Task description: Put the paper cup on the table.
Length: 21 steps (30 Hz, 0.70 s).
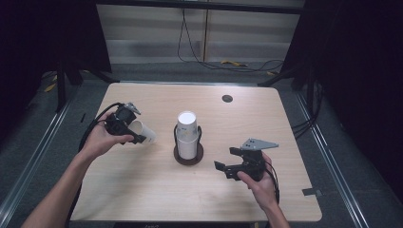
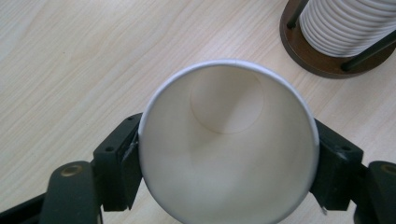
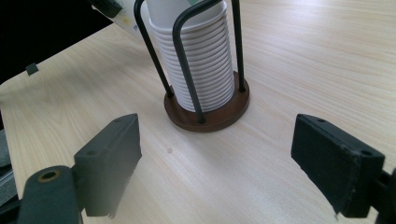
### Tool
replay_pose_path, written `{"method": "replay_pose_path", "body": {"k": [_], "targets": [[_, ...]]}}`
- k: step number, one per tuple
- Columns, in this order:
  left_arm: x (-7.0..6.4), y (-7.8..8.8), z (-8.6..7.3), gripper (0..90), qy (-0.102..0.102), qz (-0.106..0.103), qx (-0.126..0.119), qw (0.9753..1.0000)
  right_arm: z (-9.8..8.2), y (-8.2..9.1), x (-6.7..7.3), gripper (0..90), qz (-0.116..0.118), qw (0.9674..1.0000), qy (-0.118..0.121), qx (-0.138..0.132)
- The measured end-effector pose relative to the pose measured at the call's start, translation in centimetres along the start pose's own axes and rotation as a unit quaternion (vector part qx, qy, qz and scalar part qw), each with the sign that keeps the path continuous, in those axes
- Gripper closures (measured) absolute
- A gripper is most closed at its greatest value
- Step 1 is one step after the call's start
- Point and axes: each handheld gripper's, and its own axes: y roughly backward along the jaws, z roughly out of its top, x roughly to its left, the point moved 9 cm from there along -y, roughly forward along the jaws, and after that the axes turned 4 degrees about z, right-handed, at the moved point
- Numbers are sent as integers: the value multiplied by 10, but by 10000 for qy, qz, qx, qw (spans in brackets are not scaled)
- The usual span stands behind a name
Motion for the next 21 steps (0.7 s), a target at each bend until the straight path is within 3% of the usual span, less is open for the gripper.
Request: {"method": "replay_pose_path", "body": {"k": [14,21], "targets": [[-3,-12,6,242,-241,-59,515,9984,0,1,-1,155,-1,10000,-21,-8],[-5,-19,5,237,-235,-135,659,9975,-1,1,-1,154,4,10000,-3,0]]}}
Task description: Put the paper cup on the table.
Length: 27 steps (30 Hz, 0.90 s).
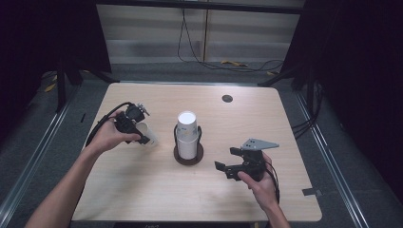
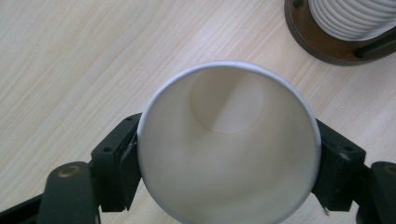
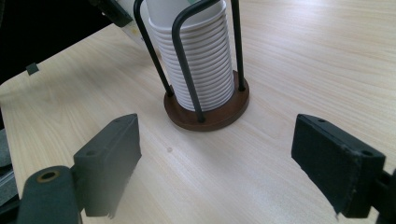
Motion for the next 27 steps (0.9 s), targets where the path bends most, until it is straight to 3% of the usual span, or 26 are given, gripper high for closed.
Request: {"method": "replay_pose_path", "body": {"k": [12,15,20,27], "targets": [[-2,-15,6,224,-4,60,191,9998,-1,0,0,152,-1,10000,-14,8],[-3,-17,7,221,84,64,166,9998,-1,0,-1,152,-3,10000,-22,18],[-11,-20,10,216,-80,112,166,9998,-3,-1,-1,152,-2,10000,-41,41],[-10,-22,17,212,47,1,-11,10000,-3,-1,0,152,10,10000,-16,49]]}}
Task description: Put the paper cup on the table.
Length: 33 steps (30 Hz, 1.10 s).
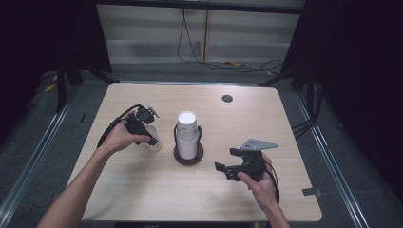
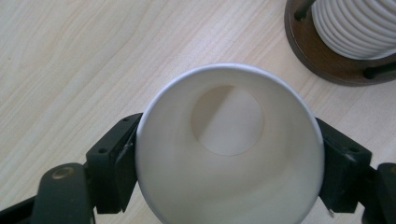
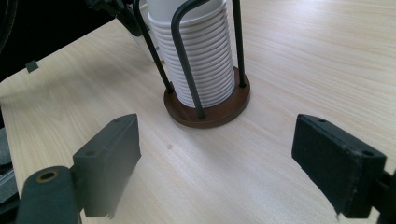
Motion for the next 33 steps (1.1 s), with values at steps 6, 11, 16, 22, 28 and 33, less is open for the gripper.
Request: {"method": "replay_pose_path", "body": {"k": [6,11,16,22,28,33], "targets": [[-3,-6,3,159,18,-122,-127,9998,1,3,-2,149,-24,10000,-27,-51],[-6,-6,9,168,139,-118,-386,9991,1,3,-1,149,-21,10000,-17,-38],[-7,-4,9,168,124,-160,-531,9984,0,2,-1,148,-14,10000,-16,-23],[-4,0,13,166,260,-97,-874,9958,0,1,0,150,3,10000,7,-3],[-4,8,17,165,428,-218,-1321,9901,0,1,-1,150,-3,10000,7,-3],[-1,13,18,164,543,-191,-1721,9834,-1,1,0,149,0,10000,7,15]]}}
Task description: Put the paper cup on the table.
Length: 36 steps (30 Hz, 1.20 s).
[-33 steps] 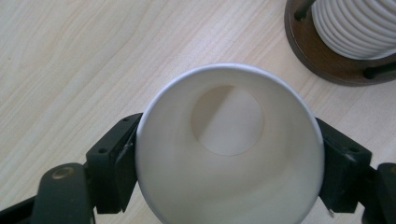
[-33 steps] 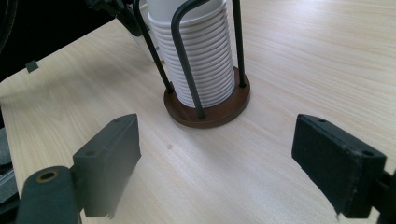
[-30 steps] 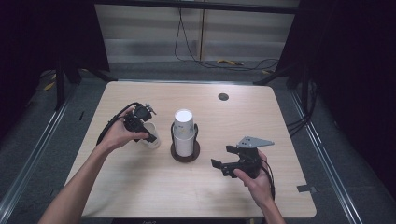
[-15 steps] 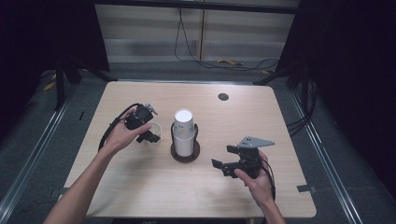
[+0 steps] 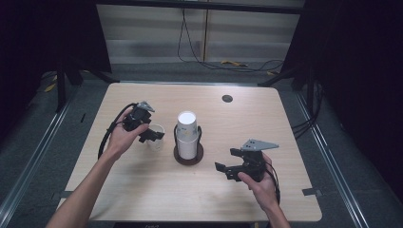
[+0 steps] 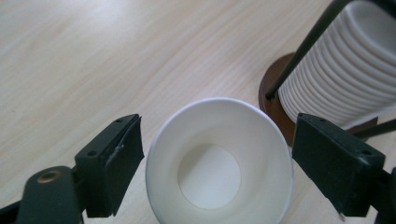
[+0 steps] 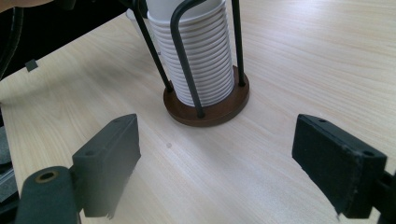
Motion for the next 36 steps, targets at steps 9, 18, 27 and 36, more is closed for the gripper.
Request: {"method": "replay_pose_path", "body": {"k": [9,18,27,36], "targets": [[3,15,4,164,114,83,-661,9977,0,0,-2,149,-21,10000,-6,0],[-3,25,-1,163,183,140,-1007,9947,-1,1,-4,149,-79,10000,-54,-21],[-16,40,-11,162,260,135,-1328,9907,-2,2,-6,149,-117,9999,-70,-22],[-27,53,-27,158,268,49,-1415,9896,-4,2,-7,149,-141,9998,-101,-16]]}}
